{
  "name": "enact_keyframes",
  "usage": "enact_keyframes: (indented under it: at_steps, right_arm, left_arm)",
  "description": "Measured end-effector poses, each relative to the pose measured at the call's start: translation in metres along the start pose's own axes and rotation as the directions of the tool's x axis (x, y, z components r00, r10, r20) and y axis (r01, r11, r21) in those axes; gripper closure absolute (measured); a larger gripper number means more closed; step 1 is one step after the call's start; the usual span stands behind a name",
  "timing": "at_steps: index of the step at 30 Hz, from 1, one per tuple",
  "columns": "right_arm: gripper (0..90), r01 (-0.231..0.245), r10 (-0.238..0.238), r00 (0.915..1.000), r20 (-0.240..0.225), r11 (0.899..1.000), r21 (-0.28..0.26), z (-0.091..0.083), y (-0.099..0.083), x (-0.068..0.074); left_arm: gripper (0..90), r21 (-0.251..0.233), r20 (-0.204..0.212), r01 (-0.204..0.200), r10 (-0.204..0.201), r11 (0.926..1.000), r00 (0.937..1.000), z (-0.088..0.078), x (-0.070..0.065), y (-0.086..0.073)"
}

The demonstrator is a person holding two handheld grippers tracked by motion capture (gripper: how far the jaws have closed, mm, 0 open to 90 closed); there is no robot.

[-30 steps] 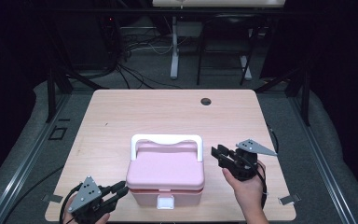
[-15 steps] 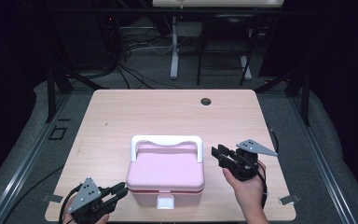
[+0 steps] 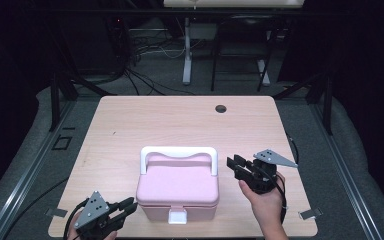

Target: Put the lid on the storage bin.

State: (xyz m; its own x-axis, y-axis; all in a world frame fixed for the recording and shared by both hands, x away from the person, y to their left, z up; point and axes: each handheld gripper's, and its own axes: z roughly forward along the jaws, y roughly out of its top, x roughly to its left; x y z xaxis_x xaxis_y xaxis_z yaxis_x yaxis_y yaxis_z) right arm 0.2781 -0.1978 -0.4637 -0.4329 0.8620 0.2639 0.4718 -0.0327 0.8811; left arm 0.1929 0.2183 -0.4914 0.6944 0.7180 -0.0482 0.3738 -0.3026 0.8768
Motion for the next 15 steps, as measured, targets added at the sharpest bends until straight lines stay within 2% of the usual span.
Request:
enact_keyframes:
  at_steps: [7,12,15]
  right_arm:
    - [67.6,-0.005,0.005,1.0,0.001,1.0,-0.001,-0.0003,0.0,-0.0011]
    - [67.5,-0.005,0.005,1.0,0.001,1.0,-0.005,-0.0009,0.0004,-0.001]
    - [67.5,-0.005,0.005,1.0,0.001,1.0,-0.005,-0.0009,0.0004,-0.0012]
  left_arm:
    - [75.9,0.021,-0.01,0.005,-0.004,0.9998,0.9999,-0.0006,0.0012,-0.002]
    - [75.9,-0.001,-0.022,0.032,-0.032,0.9995,0.9992,-0.0015,0.0072,-0.0036]
    - [75.8,0.007,-0.023,0.039,-0.039,0.9992,0.999,-0.0015,0.0089,-0.003]
